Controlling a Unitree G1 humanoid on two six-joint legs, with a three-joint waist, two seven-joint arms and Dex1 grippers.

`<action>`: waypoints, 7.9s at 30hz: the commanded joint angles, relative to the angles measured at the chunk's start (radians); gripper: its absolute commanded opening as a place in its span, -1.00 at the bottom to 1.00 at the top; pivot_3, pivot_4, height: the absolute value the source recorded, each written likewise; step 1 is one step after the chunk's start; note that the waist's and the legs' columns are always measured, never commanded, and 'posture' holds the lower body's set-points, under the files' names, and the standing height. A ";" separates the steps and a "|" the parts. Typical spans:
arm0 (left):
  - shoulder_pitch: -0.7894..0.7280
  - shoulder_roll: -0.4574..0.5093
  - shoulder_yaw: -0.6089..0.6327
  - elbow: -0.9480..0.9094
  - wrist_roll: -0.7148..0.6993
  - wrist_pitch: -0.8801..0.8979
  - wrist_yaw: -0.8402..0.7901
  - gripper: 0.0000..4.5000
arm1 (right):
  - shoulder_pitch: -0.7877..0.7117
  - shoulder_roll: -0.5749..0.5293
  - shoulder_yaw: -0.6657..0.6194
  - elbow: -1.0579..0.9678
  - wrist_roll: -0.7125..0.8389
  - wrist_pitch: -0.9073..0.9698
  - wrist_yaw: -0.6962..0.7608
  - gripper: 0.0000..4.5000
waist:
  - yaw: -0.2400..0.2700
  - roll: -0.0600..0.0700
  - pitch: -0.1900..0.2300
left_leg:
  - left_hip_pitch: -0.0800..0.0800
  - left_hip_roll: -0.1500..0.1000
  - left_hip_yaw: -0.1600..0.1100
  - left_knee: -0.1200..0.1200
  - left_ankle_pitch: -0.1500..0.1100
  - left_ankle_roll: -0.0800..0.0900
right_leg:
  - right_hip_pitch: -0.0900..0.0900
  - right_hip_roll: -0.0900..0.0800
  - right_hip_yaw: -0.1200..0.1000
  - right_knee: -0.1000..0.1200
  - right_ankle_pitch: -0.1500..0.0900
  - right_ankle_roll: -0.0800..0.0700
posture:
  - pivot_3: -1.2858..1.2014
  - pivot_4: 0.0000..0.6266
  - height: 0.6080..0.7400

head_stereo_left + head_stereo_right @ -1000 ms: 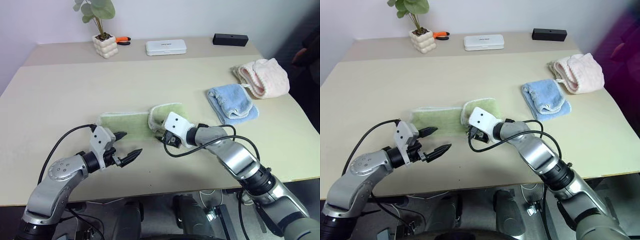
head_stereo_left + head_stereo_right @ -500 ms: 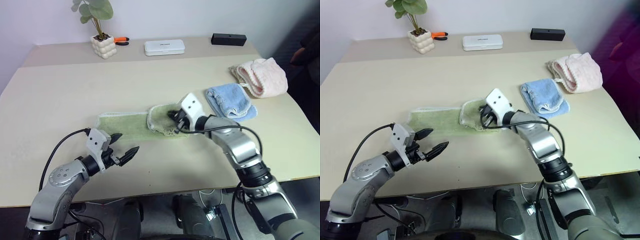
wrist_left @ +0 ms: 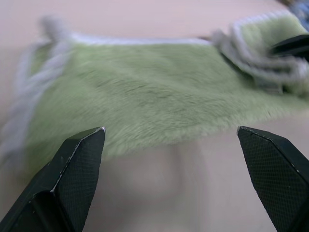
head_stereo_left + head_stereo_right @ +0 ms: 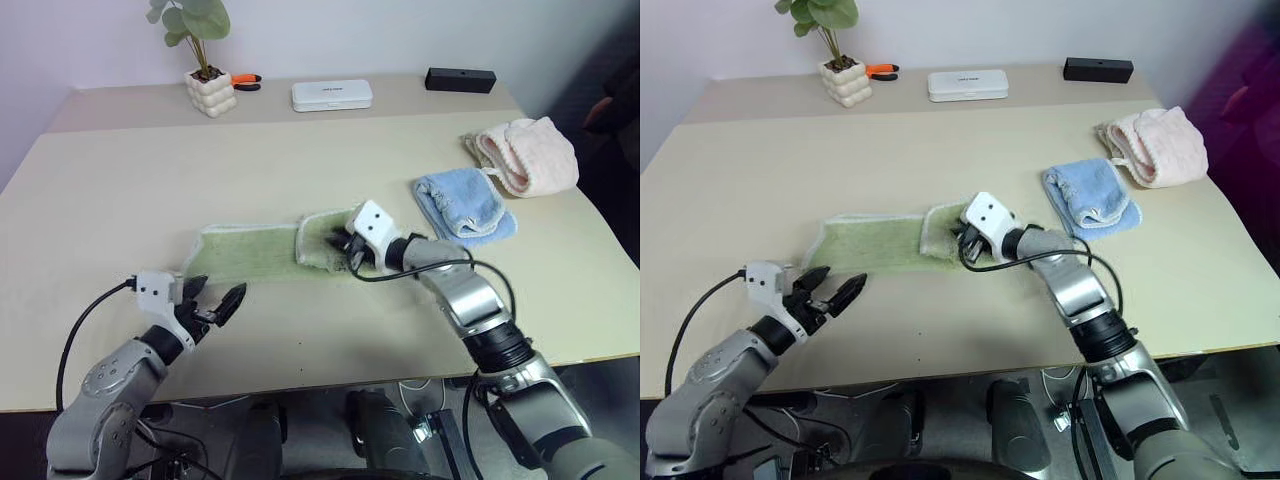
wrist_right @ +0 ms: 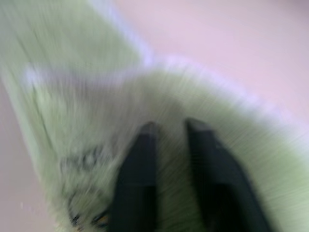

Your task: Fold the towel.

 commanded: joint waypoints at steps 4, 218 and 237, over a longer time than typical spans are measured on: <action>-0.055 -0.128 0.129 -0.018 -0.362 0.165 0.329 1.00 | -0.027 -0.022 -0.017 -0.119 0.028 -0.072 0.101 0.71 | 0.000 -0.002 -0.001 | 0.001 0.000 -0.004 0.000 0.000 0.000 | 0.002 0.001 -0.002 0.001 0.000 0.000 | 0.03 -0.52 0.96; -0.417 0.091 -0.022 0.248 -0.002 0.207 -0.009 0.70 | 0.185 -0.082 -0.037 -0.312 0.090 0.099 0.132 1.00 | 0.022 -0.001 -0.003 | 0.001 -0.004 -0.009 -0.001 0.001 -0.002 | 0.009 0.000 -0.003 -0.009 0.003 0.003 | 0.03 -0.52 0.96; -0.529 -0.074 -0.090 0.337 -0.154 0.445 0.033 -0.24 | 0.230 -0.089 -0.021 -0.308 0.020 0.033 0.087 1.00 | 0.028 -0.002 -0.003 | 0.001 -0.004 -0.010 0.001 0.001 -0.003 | 0.012 -0.001 -0.004 -0.011 0.002 0.003 | 0.03 -0.52 0.96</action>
